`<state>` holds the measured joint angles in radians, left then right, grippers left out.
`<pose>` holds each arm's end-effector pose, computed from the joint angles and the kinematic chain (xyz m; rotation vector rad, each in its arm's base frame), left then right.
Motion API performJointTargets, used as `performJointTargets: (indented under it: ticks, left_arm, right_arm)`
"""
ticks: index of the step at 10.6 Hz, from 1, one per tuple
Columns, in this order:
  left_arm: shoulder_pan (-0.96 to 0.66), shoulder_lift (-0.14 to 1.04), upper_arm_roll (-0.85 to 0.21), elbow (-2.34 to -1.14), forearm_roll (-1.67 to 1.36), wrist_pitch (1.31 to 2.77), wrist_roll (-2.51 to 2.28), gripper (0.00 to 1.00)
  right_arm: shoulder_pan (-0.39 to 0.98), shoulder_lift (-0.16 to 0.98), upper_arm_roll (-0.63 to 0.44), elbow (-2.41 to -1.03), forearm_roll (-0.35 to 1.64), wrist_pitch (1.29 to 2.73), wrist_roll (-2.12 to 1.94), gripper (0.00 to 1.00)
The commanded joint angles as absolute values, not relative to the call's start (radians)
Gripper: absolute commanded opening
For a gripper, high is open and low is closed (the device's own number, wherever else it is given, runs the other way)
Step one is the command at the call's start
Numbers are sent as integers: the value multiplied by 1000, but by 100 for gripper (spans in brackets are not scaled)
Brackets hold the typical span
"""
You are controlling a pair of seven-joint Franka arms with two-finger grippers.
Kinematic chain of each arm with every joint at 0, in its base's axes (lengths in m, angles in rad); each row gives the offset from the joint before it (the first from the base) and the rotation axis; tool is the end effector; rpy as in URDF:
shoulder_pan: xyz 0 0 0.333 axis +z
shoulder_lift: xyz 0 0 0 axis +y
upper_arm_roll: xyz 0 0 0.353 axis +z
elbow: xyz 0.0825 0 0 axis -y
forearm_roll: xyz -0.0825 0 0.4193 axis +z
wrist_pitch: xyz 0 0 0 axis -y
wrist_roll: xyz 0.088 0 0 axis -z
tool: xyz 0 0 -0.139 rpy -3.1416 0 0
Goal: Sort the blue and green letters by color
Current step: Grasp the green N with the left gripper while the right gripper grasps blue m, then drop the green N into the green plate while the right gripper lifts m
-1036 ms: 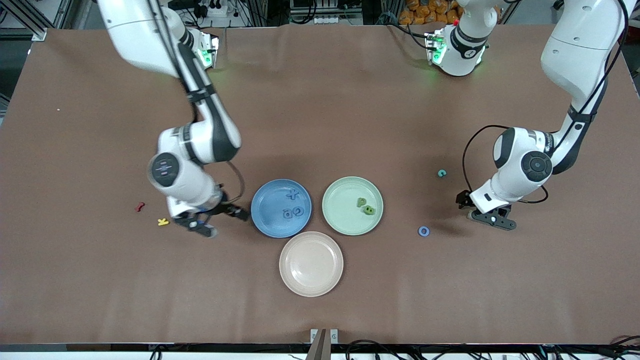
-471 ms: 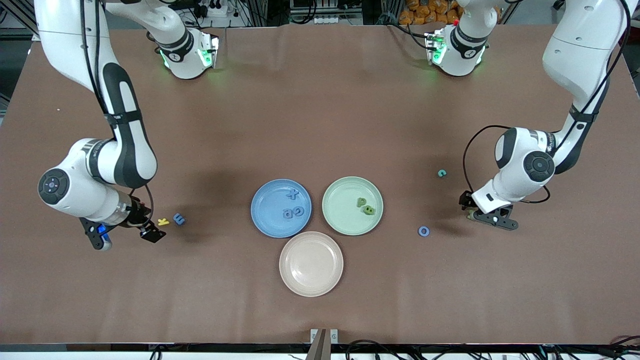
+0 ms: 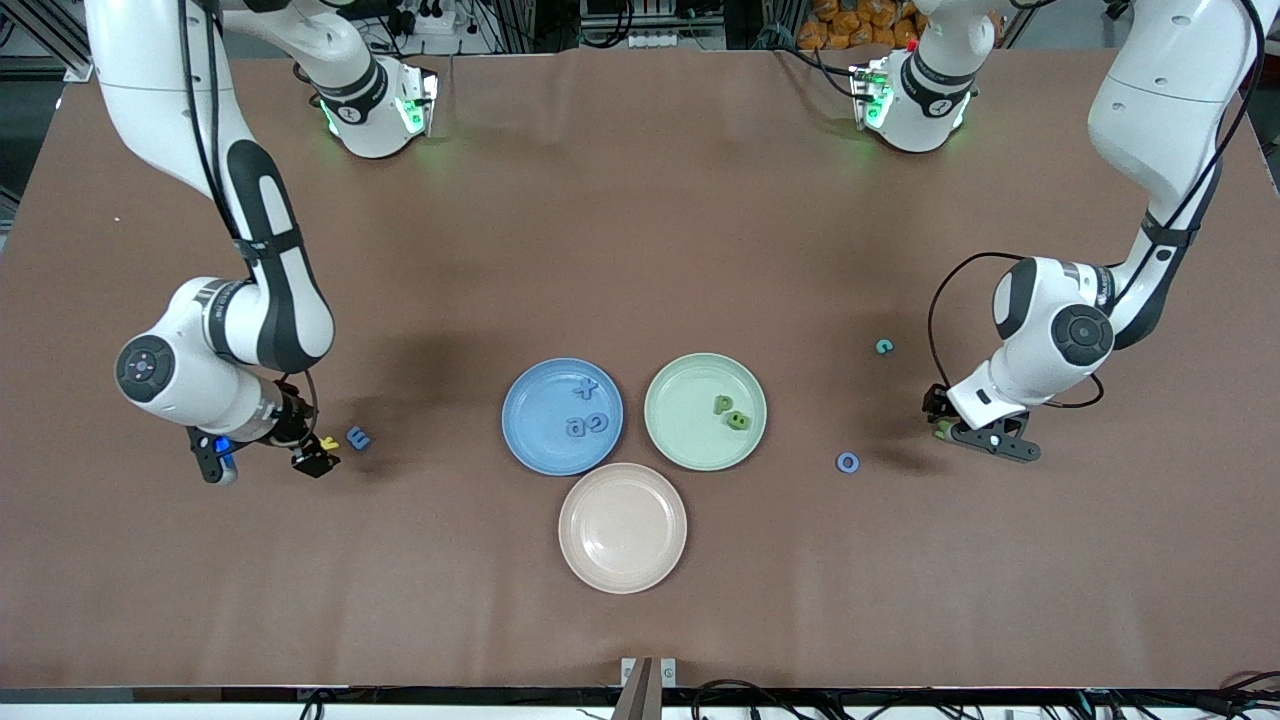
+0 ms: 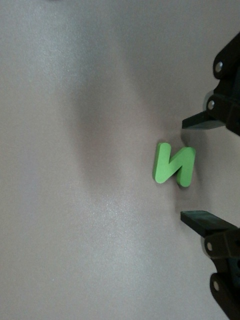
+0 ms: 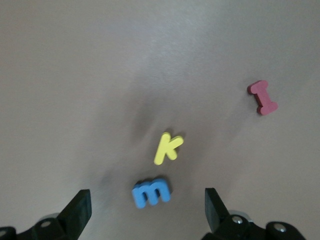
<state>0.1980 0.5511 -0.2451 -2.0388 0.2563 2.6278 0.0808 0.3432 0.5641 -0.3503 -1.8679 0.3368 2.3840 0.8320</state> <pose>0.6403 -0.0331 0.1513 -3.0956 0.4820 -0.1012 0.6807 0.0156 0.2002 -2.6930 1.5340 0.0256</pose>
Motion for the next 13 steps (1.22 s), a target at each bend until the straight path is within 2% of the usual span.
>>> performJointTargets:
  ticks: [1, 2, 5, 8, 9, 12, 13]
  left_arm:
    - [209, 593, -255, -1993, 281, 2635, 89, 72]
    - [207, 603, -255, -1980, 281, 2635, 84, 71]
    - [204, 609, -255, -1974, 281, 2635, 72, 58]
    - [207, 604, -256, -1974, 265, 2635, 72, 6]
    - [199, 598, -258, -1974, 265, 2635, 30, 0]
    - [183, 575, -313, -1971, 265, 2623, -89, 0]
    - [176, 572, -349, -1956, 265, 2605, -148, 0]
  right_arm:
    - [385, 592, -347, -1922, 348, 2488, 830, 100]
    - [396, 592, -345, -1930, 348, 2500, 812, 100]
    - [405, 592, -345, -1976, 348, 2554, 747, 100]
    - [402, 597, -336, -2002, 350, 2603, 744, 100]
    - [396, 603, -324, -2008, 350, 2629, 744, 100]
    - [394, 615, -322, -2005, 350, 2643, 742, 75]
    - [394, 621, -321, -2005, 348, 2645, 729, 56]
